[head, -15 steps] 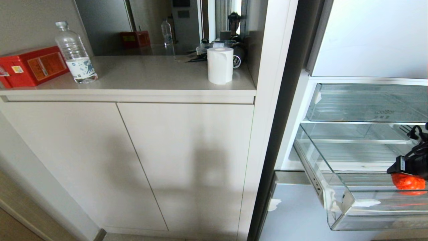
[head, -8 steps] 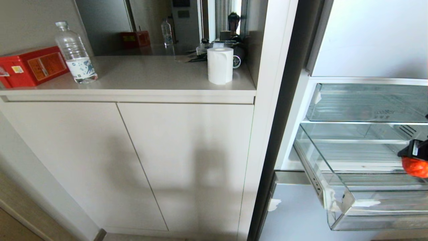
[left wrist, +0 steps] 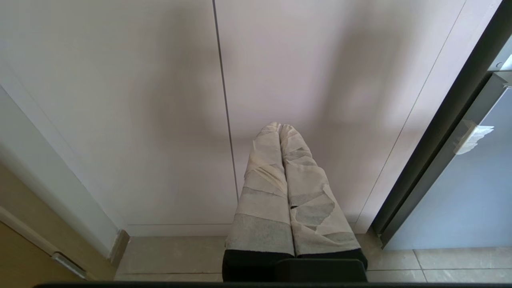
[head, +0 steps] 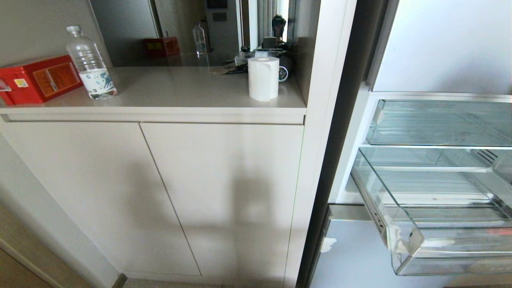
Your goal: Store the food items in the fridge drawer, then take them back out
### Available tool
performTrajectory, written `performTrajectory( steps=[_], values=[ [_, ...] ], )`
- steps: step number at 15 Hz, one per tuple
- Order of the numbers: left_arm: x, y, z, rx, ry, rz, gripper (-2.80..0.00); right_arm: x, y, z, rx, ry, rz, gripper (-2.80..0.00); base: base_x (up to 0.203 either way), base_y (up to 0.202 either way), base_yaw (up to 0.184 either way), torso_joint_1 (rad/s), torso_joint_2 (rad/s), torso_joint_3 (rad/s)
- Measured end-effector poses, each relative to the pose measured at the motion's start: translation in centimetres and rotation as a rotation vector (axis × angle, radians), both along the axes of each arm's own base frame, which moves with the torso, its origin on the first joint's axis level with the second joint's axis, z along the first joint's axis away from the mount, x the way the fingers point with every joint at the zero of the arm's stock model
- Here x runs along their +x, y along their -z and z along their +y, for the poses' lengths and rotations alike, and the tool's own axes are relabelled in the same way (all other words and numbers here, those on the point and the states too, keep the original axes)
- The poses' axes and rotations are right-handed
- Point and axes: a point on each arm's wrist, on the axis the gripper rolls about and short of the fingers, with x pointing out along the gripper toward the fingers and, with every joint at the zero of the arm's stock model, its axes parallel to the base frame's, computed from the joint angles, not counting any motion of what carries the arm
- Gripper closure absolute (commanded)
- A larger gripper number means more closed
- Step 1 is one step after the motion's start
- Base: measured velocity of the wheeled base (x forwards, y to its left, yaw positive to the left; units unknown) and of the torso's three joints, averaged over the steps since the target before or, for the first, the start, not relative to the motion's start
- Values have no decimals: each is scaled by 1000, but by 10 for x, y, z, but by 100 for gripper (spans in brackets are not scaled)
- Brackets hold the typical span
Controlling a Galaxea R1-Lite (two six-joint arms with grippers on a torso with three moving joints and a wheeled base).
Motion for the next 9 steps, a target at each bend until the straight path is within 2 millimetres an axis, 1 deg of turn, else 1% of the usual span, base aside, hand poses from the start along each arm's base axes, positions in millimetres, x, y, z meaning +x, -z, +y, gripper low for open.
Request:
performTrajectory(
  steps=[2, 4, 9],
  values=[
    [0, 0, 0, 0, 0, 0, 0, -29, -14, 7, -40, 34, -46, 0, 0, 0, 0, 0, 0, 0],
    [0, 0, 0, 0, 0, 0, 0, -56, -22, 16, -70, 73, -85, 0, 0, 0, 0, 0, 0, 0],
    [0, 0, 0, 0, 0, 0, 0, -118, -43, 45, -177, 172, -217, 0, 0, 0, 0, 0, 0, 0]
  ],
)
